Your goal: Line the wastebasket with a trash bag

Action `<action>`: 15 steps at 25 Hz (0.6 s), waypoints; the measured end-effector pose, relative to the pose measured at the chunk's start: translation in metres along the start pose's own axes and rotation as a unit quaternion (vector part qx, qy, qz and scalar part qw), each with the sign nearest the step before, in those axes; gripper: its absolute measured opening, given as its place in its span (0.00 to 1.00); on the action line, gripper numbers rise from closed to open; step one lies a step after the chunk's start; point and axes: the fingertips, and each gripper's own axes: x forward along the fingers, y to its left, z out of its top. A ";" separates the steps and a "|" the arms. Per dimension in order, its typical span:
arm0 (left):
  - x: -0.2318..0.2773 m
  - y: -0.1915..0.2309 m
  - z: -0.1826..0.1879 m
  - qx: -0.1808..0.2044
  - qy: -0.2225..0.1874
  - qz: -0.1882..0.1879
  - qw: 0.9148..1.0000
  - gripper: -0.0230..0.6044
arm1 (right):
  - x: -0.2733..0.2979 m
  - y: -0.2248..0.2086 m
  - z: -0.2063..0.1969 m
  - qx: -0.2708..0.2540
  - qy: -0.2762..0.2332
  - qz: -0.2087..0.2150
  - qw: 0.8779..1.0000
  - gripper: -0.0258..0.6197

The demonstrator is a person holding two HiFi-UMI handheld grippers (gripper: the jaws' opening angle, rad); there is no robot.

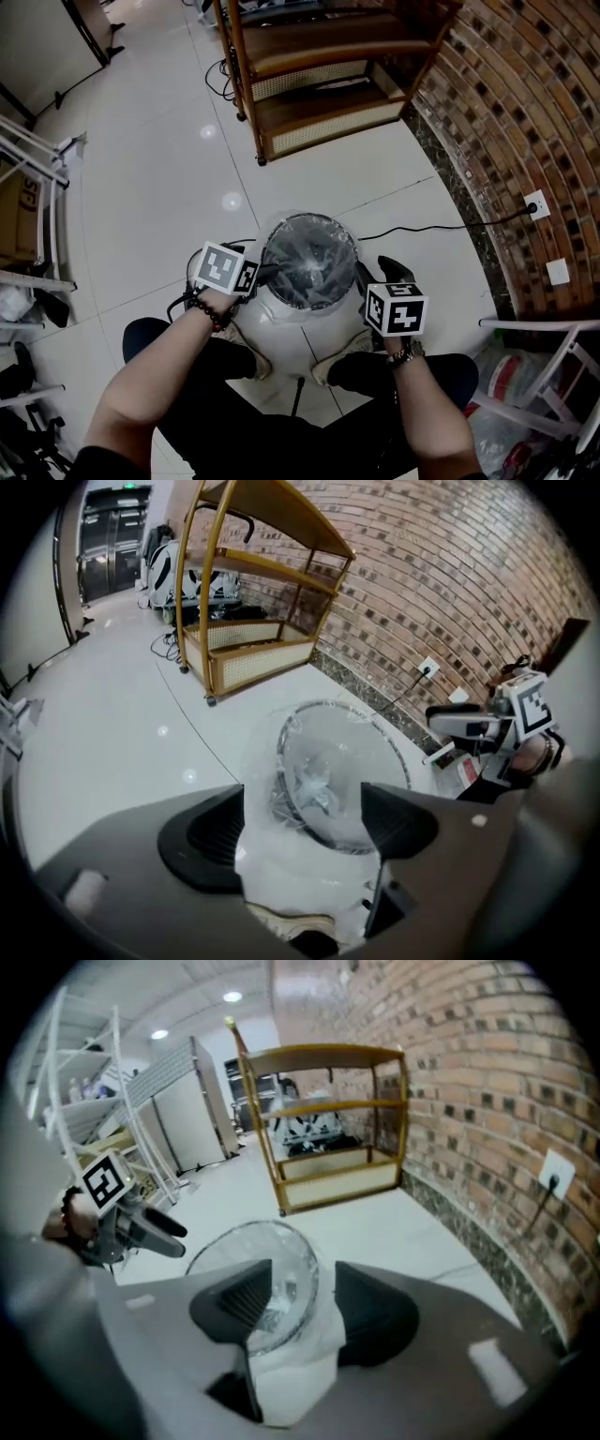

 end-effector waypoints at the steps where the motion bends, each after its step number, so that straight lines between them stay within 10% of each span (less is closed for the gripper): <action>1: -0.007 0.000 0.006 0.009 -0.011 0.006 1.000 0.63 | -0.003 0.012 0.016 -0.039 -0.013 0.012 0.999 0.34; 7: -0.021 -0.027 0.037 0.181 -0.032 0.033 0.982 0.59 | 0.038 0.087 0.037 -0.182 0.025 0.105 0.977 0.04; 13: -0.008 -0.057 0.051 0.343 -0.019 0.018 0.939 0.04 | 0.103 0.108 -0.013 -0.212 0.130 0.113 0.962 0.04; 15: -0.004 -0.059 0.058 0.356 -0.013 0.012 0.934 0.04 | 0.121 0.107 -0.023 -0.220 0.152 0.107 0.958 0.04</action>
